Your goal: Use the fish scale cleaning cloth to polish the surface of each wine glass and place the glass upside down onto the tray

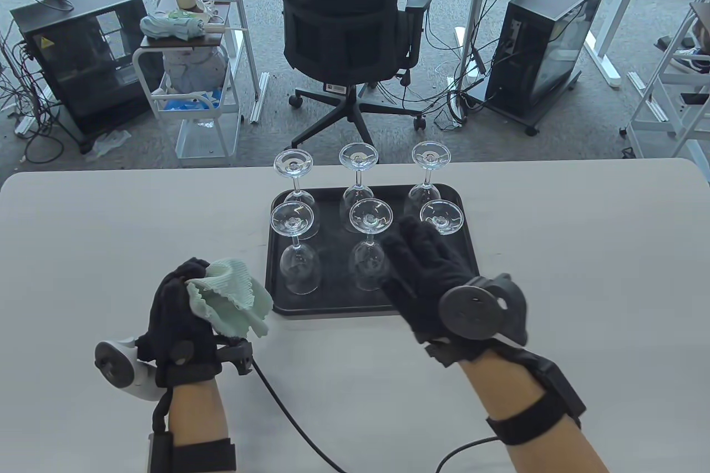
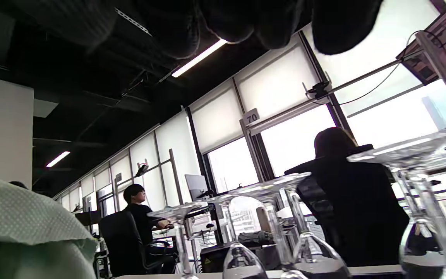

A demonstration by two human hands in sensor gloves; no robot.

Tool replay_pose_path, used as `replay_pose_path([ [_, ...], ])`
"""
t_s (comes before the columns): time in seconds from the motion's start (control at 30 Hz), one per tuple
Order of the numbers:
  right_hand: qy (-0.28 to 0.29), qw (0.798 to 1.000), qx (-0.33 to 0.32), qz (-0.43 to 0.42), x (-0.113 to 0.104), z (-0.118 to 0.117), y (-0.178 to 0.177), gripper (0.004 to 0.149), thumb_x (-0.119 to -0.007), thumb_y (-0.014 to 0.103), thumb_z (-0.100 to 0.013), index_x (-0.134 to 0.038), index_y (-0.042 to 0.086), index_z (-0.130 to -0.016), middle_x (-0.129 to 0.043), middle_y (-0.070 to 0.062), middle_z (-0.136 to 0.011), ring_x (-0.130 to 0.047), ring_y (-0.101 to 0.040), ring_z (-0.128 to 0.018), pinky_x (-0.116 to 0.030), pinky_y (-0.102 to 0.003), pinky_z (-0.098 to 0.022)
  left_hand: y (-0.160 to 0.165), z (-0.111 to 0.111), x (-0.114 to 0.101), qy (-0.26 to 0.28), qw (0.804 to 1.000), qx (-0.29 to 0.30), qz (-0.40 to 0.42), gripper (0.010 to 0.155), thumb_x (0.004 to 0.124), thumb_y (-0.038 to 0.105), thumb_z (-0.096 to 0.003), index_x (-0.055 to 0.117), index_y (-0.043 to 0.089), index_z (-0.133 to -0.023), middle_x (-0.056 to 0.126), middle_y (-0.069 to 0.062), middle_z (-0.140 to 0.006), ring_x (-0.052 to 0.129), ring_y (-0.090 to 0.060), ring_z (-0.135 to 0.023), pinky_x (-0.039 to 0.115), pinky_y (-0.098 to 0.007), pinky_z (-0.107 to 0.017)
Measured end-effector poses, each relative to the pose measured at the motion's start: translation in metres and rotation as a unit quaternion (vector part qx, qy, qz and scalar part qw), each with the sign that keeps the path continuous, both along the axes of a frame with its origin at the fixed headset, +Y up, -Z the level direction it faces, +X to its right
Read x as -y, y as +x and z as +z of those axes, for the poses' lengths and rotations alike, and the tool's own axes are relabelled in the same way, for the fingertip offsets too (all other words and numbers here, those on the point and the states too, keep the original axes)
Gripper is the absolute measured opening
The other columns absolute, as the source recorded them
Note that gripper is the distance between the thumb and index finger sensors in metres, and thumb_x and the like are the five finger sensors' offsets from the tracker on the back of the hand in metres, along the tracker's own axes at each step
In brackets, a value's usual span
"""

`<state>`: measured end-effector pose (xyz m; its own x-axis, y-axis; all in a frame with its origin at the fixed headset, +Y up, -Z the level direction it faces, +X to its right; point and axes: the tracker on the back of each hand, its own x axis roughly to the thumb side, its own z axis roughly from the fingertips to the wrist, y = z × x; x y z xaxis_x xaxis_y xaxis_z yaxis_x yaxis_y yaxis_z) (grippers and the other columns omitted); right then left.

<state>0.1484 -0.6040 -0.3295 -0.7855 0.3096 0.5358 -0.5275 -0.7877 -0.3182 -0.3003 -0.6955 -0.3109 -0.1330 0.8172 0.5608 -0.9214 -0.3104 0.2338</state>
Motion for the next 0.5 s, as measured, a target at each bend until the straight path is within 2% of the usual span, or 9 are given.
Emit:
replay_pose_path([
  [0.07,-0.077,0.992,0.095,-0.004,0.041,-0.011,0.056,0.064,-0.067,0.061,-0.055,-0.057,0.029,-0.109,-0.045,-0.011,-0.118,-0.04,-0.043,-0.107,-0.051,-0.067,-0.07,0.002,-0.002,0.001,-0.008,1.0,-0.004,-0.012,0.049,0.063,0.051,-0.0585,0.083,0.017,-0.088,0.082,-0.009,-0.097,0.088,-0.037,-0.082,0.082,-0.058,-0.057],
  [0.13,-0.146,0.986,0.069,-0.049,0.076,-0.017,0.082,0.065,-0.066,0.06,-0.056,-0.051,0.029,-0.111,-0.036,-0.012,-0.119,-0.025,-0.043,-0.107,-0.035,-0.07,-0.07,0.004,-0.006,0.003,-0.025,0.999,-0.007,-0.028,0.049,0.063,0.051,-0.0586,0.082,0.018,-0.089,0.08,-0.009,-0.098,0.087,-0.037,-0.084,0.081,-0.059,-0.058],
  [0.2,-0.159,0.981,0.068,-0.091,0.096,-0.014,0.092,0.066,-0.069,0.059,-0.055,-0.052,0.028,-0.111,-0.036,-0.014,-0.119,-0.021,-0.042,-0.106,-0.031,-0.07,-0.07,0.006,-0.011,0.005,-0.053,0.998,-0.006,-0.044,0.049,0.064,0.051,-0.0582,0.082,0.017,-0.089,0.08,-0.009,-0.098,0.086,-0.038,-0.084,0.081,-0.059,-0.056],
  [0.3,-0.123,0.986,0.077,-0.084,0.107,-0.002,0.097,0.067,-0.069,0.061,-0.053,-0.056,0.027,-0.109,-0.042,-0.015,-0.117,-0.028,-0.045,-0.105,-0.037,-0.071,-0.069,0.004,-0.02,0.003,-0.103,0.991,-0.019,-0.089,0.049,0.064,0.051,-0.0585,0.081,0.017,-0.09,0.079,-0.01,-0.099,0.085,-0.039,-0.085,0.08,-0.06,-0.058],
  [0.37,-0.138,0.987,0.053,-0.058,0.106,0.001,0.097,0.067,-0.068,0.062,-0.054,-0.054,0.028,-0.11,-0.039,-0.015,-0.118,-0.024,-0.044,-0.106,-0.034,-0.071,-0.069,-0.003,-0.031,-0.012,-0.133,0.984,-0.02,-0.119,0.05,0.064,0.05,-0.0588,0.079,0.016,-0.092,0.076,-0.01,-0.102,0.081,-0.039,-0.088,0.076,-0.062,-0.061],
  [0.47,-0.125,0.987,0.069,-0.075,0.103,0.001,0.102,0.068,-0.068,0.063,-0.054,-0.053,0.029,-0.11,-0.04,-0.013,-0.118,-0.026,-0.043,-0.107,-0.037,-0.071,-0.069,-0.007,-0.038,-0.06,-0.082,0.977,-0.065,-0.188,0.051,0.064,0.051,-0.0572,0.075,0.019,-0.096,0.069,-0.008,-0.107,0.072,-0.039,-0.097,0.068,-0.064,-0.069],
  [0.5,-0.126,0.985,0.067,-0.098,0.104,-0.002,0.105,0.068,-0.069,0.063,-0.053,-0.055,0.028,-0.11,-0.042,-0.014,-0.118,-0.028,-0.044,-0.107,-0.037,-0.071,-0.069,-0.004,-0.04,-0.077,-0.058,0.966,-0.082,-0.24,0.052,0.064,0.052,-0.0559,0.073,0.022,-0.097,0.065,-0.006,-0.11,0.067,-0.037,-0.101,0.063,-0.064,-0.073],
])
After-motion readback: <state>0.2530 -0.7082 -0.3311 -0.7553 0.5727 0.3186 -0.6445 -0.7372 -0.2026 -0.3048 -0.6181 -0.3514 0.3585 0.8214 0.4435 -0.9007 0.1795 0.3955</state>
